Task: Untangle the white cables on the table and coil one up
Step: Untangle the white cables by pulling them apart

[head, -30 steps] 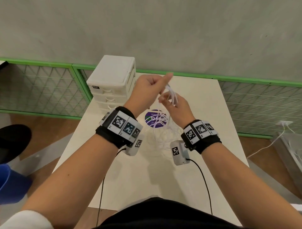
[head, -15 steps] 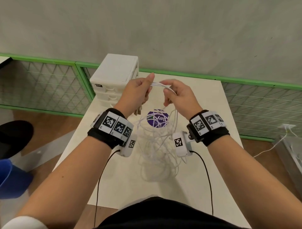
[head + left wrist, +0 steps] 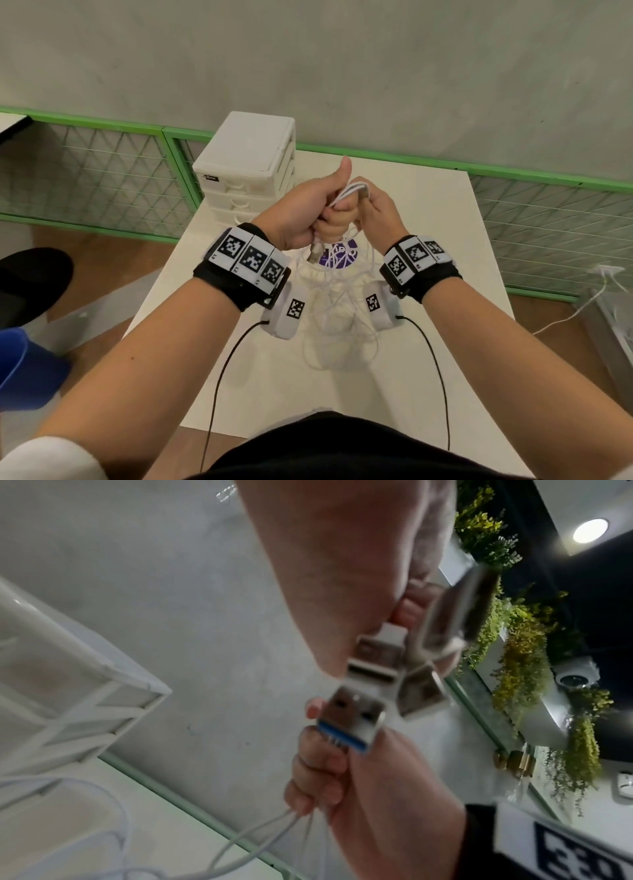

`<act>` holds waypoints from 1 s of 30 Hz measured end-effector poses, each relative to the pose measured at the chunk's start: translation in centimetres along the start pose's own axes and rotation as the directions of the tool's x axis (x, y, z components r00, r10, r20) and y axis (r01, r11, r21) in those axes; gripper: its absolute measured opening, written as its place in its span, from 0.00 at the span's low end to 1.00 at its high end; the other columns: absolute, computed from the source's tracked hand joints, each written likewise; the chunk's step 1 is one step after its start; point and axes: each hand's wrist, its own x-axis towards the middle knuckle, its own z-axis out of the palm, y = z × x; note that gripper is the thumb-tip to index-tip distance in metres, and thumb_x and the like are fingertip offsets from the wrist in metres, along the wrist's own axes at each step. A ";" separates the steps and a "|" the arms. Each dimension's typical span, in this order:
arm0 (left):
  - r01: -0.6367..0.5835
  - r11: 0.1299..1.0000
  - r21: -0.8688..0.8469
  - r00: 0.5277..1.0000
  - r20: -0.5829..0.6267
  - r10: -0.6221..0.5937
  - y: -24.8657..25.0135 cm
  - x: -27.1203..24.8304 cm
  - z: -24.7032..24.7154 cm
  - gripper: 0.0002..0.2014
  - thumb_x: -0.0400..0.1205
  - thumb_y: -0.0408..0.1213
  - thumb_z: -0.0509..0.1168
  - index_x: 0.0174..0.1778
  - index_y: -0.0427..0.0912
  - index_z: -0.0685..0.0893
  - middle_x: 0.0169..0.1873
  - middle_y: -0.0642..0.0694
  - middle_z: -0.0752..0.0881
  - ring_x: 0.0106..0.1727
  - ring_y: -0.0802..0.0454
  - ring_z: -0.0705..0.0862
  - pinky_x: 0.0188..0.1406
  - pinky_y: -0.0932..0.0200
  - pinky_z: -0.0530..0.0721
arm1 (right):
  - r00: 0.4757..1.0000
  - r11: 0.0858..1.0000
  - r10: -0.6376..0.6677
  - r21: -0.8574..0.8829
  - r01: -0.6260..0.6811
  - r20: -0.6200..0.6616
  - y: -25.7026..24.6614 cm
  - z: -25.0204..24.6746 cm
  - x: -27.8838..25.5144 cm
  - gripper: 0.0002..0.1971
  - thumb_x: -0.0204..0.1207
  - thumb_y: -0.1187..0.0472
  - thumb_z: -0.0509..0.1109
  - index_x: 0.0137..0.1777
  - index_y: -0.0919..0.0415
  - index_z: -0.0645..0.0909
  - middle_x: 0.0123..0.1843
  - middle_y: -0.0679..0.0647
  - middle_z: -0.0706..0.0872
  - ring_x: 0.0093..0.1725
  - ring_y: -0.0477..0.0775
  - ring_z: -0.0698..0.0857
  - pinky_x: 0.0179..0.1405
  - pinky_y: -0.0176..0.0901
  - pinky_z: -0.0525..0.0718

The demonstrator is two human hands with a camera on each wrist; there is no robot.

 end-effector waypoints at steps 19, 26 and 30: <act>-0.607 0.759 0.237 0.433 -0.702 0.565 2.2 1.3 -3.6 0.10 0.91 0.33 0.47 0.48 0.37 0.71 0.30 0.49 0.71 0.26 0.57 0.69 0.24 0.61 0.71 | 0.925 0.879 0.144 -0.475 0.043 0.352 3.5 3.0 -4.6 0.07 0.82 0.61 0.59 0.56 0.56 0.77 0.44 0.52 0.83 0.44 0.55 0.82 0.48 0.49 0.80; 0.463 0.142 0.875 0.863 -0.481 0.152 -1.1 1.3 -5.2 0.14 0.89 0.35 0.51 0.58 0.32 0.80 0.51 0.36 0.82 0.53 0.41 0.81 0.49 0.58 0.73 | 0.970 0.931 0.068 -0.365 0.022 0.233 3.0 0.8 -3.7 0.13 0.81 0.69 0.60 0.53 0.54 0.83 0.40 0.43 0.83 0.39 0.36 0.81 0.39 0.29 0.78; 0.437 0.363 0.823 0.899 -0.406 -0.162 -2.8 1.0 -4.3 0.28 0.86 0.59 0.48 0.41 0.37 0.79 0.30 0.45 0.77 0.30 0.50 0.73 0.33 0.60 0.69 | 0.994 0.937 0.021 -0.348 0.019 0.109 3.1 -0.7 -2.5 0.09 0.76 0.69 0.68 0.49 0.57 0.87 0.42 0.43 0.83 0.44 0.39 0.81 0.45 0.31 0.76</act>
